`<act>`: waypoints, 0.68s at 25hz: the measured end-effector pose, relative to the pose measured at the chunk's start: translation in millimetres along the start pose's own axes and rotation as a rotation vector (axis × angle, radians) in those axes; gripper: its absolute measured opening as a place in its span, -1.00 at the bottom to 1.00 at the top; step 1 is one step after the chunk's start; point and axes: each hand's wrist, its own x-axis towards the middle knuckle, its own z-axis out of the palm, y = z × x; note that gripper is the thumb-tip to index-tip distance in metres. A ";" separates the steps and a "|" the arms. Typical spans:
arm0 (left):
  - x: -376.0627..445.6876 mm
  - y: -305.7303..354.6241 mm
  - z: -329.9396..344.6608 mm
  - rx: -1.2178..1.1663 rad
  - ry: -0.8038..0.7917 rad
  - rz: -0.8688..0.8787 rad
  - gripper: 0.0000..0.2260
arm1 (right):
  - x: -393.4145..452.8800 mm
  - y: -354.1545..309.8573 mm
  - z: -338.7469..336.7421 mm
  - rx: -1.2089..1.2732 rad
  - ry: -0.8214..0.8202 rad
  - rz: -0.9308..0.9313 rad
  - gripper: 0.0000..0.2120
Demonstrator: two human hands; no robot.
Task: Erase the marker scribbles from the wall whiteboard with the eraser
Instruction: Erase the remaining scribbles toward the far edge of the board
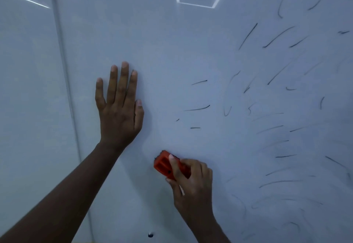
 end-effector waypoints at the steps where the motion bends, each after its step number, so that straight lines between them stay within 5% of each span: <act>1: 0.4 0.4 0.1 -0.002 0.002 0.003 -0.43 | 4.1 2.0 -2.8 -0.022 -0.018 -0.037 -0.44; 6: -1.0 -0.5 1.2 -0.005 0.005 0.009 -0.44 | 64.3 30.0 -50.3 -0.005 0.092 -0.027 -0.42; 13: -1.8 1.7 1.8 -0.016 0.022 0.013 -0.45 | 124.1 100.2 -120.6 0.183 0.557 0.482 -0.36; 17: -2.3 2.6 1.5 -0.024 0.014 0.004 -0.44 | 126.3 66.5 -94.6 0.152 0.505 0.414 -0.38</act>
